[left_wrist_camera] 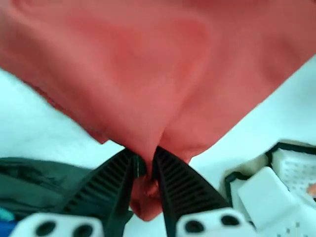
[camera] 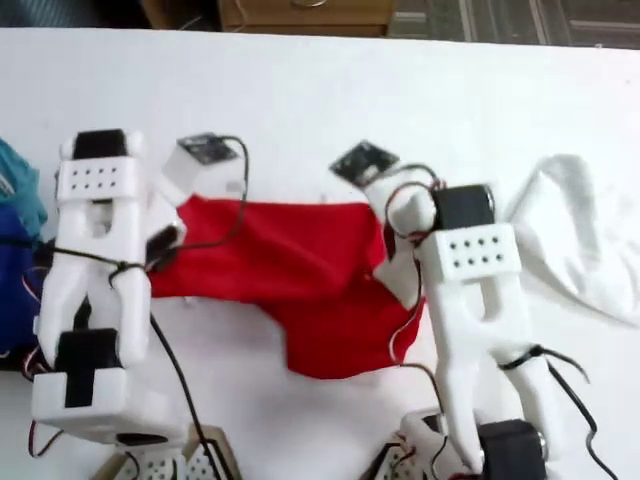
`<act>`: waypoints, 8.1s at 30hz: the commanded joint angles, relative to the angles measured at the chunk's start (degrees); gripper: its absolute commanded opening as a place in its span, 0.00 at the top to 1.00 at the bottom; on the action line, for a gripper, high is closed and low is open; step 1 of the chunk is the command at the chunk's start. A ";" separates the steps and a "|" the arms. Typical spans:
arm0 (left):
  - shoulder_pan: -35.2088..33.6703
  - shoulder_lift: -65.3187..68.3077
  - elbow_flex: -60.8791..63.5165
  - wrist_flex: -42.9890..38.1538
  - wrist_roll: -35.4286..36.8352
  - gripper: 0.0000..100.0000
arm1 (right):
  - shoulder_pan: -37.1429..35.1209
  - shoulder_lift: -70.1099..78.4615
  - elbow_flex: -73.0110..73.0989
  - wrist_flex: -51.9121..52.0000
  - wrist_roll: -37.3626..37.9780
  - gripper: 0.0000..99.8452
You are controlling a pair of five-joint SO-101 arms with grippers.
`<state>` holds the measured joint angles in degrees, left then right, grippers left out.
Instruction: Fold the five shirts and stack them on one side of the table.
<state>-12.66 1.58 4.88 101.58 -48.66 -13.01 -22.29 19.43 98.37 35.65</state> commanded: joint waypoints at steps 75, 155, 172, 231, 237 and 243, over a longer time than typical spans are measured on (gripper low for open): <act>-12.31 25.93 -3.21 -15.21 50.64 0.81 | 11.74 17.10 -31.21 -1.54 14.24 0.75; -8.09 31.38 -33.71 -7.21 52.31 0.97 | 11.30 17.19 -30.95 -1.98 12.04 0.75; -12.31 29.10 -50.51 0.70 37.01 0.80 | 11.03 21.93 -28.48 -8.92 12.04 0.75; -8.62 67.96 -77.67 -2.55 41.67 0.98 | 11.03 49.10 -49.93 3.21 -4.40 0.98; -8.62 68.04 -77.67 -2.46 41.67 0.98 | -5.76 29.67 -16.79 -1.89 -2.02 0.98; -10.46 68.04 -77.67 -2.64 44.22 0.98 | -16.57 21.58 4.40 -14.46 -2.20 0.98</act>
<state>-19.78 69.36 -72.48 99.82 -6.11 -26.20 3.74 16.97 88.53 33.01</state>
